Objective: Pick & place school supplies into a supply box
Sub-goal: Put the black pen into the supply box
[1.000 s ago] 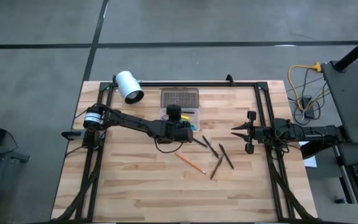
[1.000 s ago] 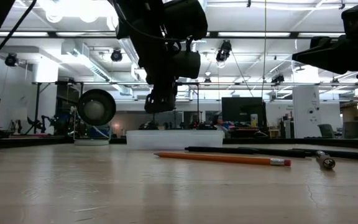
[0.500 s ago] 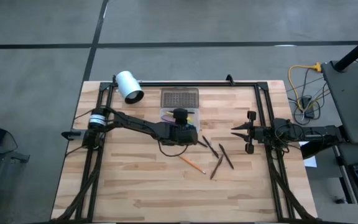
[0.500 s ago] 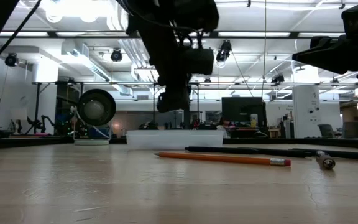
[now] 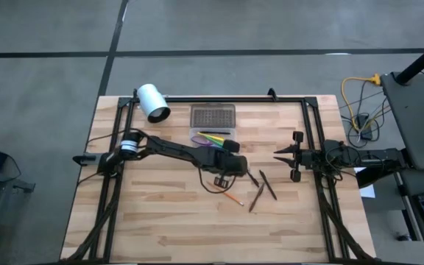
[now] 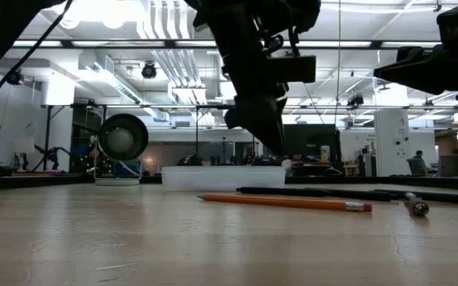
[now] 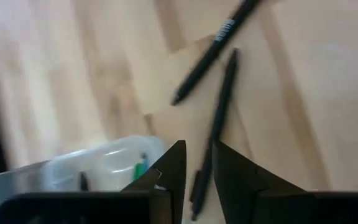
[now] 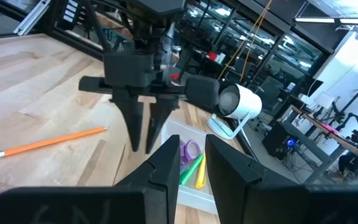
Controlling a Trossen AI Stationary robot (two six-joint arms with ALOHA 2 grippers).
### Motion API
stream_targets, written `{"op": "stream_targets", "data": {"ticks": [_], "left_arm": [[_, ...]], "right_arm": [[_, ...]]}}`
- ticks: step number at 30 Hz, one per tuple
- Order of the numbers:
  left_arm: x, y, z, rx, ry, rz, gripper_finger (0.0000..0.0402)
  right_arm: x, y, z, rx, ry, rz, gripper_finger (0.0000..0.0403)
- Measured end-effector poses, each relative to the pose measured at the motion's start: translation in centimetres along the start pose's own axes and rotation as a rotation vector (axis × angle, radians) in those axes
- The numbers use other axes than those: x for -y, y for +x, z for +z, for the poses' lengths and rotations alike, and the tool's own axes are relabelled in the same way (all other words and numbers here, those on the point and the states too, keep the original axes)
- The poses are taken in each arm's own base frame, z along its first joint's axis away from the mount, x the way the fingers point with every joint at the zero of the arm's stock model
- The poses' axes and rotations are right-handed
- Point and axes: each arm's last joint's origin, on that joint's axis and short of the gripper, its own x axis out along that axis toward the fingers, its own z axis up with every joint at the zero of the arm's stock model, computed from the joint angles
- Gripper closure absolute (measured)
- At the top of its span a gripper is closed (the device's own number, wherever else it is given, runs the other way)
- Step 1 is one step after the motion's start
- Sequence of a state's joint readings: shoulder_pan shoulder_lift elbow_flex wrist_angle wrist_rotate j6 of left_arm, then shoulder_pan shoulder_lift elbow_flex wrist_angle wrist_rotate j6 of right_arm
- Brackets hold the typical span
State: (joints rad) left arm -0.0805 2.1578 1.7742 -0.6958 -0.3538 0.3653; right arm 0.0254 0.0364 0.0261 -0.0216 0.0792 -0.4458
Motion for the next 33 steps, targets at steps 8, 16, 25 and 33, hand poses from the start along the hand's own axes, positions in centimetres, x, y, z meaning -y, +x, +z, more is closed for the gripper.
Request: {"op": "stream_targets", "data": {"ticks": [8,16,25,33], "left_arm": [[0.0,1.2,-0.9,0.01,0.044,-0.047,0.0339],[-0.7,2.9,-2.1,0.036,0.025,-0.097,0.0339],[-0.8,4.4,-3.2,0.118,0.011,-0.2,0.0339],[-0.8,4.6,-3.5,0.113,0.007,-0.199,0.0339]], "right_arm": [[0.0,0.0,0.0,0.0,0.0,0.0,0.0335],[0.0,0.0,0.0,0.001,0.0,0.0,0.0335],[0.0,0.0,0.0,0.001,0.0,0.0,0.0335],[0.0,0.0,0.0,0.001,0.0,0.0,0.0335]]}}
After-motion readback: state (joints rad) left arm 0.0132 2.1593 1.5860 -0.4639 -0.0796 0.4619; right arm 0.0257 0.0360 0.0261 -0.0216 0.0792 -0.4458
